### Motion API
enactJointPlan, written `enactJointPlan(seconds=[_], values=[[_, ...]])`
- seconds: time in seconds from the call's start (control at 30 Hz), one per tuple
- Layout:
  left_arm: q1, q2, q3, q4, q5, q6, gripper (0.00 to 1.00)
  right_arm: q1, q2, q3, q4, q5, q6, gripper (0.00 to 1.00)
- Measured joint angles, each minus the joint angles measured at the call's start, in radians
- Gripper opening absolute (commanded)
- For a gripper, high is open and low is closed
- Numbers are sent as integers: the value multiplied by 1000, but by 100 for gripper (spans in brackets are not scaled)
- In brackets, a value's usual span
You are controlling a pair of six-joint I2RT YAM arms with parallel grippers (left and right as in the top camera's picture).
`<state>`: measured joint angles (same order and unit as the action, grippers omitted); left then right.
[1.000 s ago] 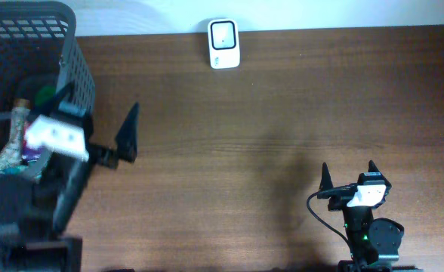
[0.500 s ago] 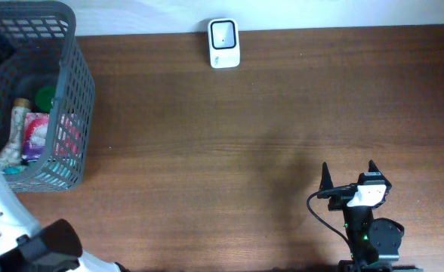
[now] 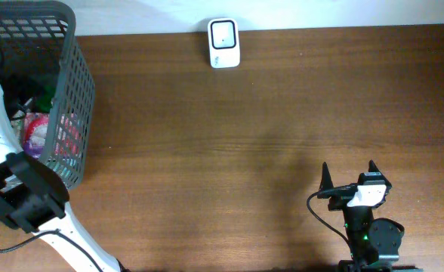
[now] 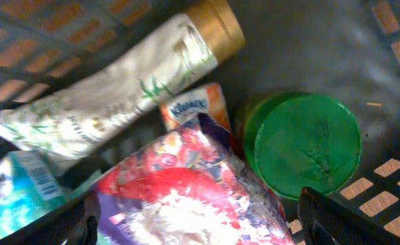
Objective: Scan the item barcode
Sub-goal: 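Grasp the red-purple tissue pack in the basket with the left gripper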
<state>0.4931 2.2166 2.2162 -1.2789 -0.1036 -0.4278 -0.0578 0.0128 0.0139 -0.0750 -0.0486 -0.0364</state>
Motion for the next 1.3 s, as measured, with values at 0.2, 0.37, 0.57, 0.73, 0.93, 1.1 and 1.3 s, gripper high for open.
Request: enactJointPlan(seconds=[0.2,0.37,0.57,0.73,0.93,1.1,1.3], values=[[-68,85,8,-13,45,-23,76,0,0,0,0,0,0,99],[-82,111,8,-105,-8,-43,80,0,0,0,0,0,0,99],[-82,140,43,-133,-29,-37,75,0,0,0,0,0,0,99],[-82,138,96,-216,0,-17,76,0,0,0,0,0,0,99],[-82,123,-94,-33,-29,-11,0,0,0,0,0,0,0,99],[-79,122,-61,-168,-28,-6,0,0,0,0,0,0,0,99],[-60,65,424,-344,-27,-6,0,0,-1,0,0,0,0,99]])
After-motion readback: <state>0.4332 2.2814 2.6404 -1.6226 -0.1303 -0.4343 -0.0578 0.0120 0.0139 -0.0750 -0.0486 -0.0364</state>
